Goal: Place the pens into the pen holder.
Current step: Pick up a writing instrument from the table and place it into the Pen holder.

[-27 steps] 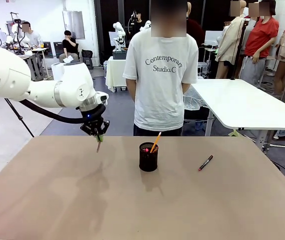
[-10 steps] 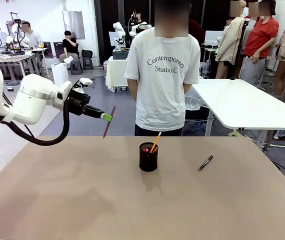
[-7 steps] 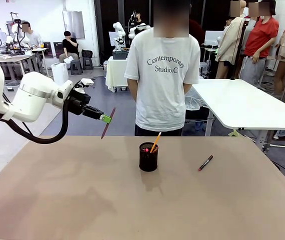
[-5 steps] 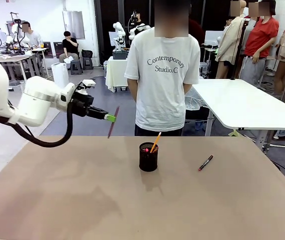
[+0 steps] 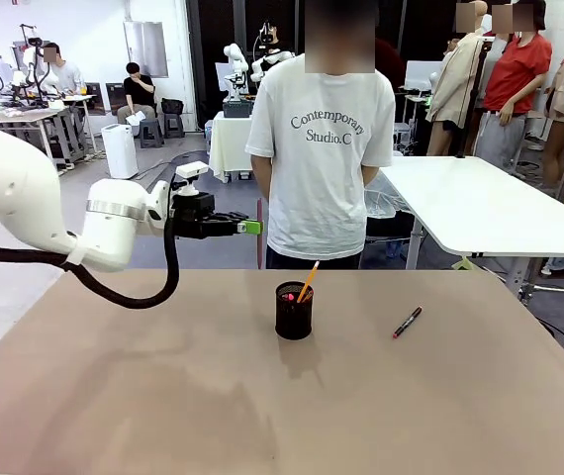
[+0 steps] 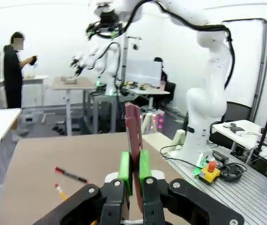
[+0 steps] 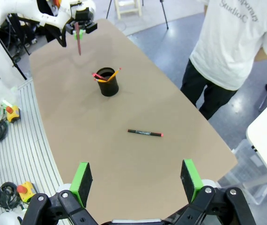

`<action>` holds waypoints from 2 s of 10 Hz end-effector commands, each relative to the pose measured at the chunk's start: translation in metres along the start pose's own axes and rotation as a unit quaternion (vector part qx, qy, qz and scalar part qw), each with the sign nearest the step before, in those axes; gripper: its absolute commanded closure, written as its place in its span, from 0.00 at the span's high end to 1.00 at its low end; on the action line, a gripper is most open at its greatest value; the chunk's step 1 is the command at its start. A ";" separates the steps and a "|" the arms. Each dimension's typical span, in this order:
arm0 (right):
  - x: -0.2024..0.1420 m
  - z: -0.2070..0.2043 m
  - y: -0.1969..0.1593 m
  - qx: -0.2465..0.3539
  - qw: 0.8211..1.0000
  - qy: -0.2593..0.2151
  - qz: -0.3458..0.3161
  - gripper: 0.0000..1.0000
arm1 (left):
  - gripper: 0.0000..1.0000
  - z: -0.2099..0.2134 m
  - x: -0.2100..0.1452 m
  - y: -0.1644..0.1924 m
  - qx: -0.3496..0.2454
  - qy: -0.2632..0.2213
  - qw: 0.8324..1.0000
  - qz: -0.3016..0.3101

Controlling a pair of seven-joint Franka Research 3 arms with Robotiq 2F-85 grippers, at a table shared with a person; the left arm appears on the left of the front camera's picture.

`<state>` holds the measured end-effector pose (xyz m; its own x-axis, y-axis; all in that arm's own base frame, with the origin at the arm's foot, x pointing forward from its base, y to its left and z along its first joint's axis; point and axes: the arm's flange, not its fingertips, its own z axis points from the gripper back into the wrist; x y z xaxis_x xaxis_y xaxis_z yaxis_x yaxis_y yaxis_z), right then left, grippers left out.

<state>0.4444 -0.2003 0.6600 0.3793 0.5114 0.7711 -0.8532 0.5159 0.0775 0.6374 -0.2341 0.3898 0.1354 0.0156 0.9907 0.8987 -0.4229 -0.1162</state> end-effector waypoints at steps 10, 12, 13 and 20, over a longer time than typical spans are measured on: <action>0.001 -0.001 0.003 0.000 1.000 -0.004 0.005 1.00 | 0.00 -0.040 -0.018 0.063 -0.014 0.095 0.987 -0.131; 0.001 -0.001 0.003 0.000 1.000 -0.004 0.005 1.00 | 0.00 -0.034 -0.025 0.075 -0.018 0.081 0.989 -0.124; 0.001 -0.001 0.003 0.000 1.000 -0.004 0.005 1.00 | 0.00 -0.030 -0.029 0.079 -0.031 0.066 0.988 -0.138; 0.001 -0.001 0.003 0.000 1.000 -0.004 0.005 1.00 | 0.66 -0.023 -0.044 0.083 -0.037 0.085 0.989 -0.117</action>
<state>0.4444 -0.2002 0.6601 0.3792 0.5115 0.7711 -0.8532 0.5158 0.0774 0.6928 -0.2935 0.3296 -0.1530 -0.0214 0.9880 0.8720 -0.4733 0.1248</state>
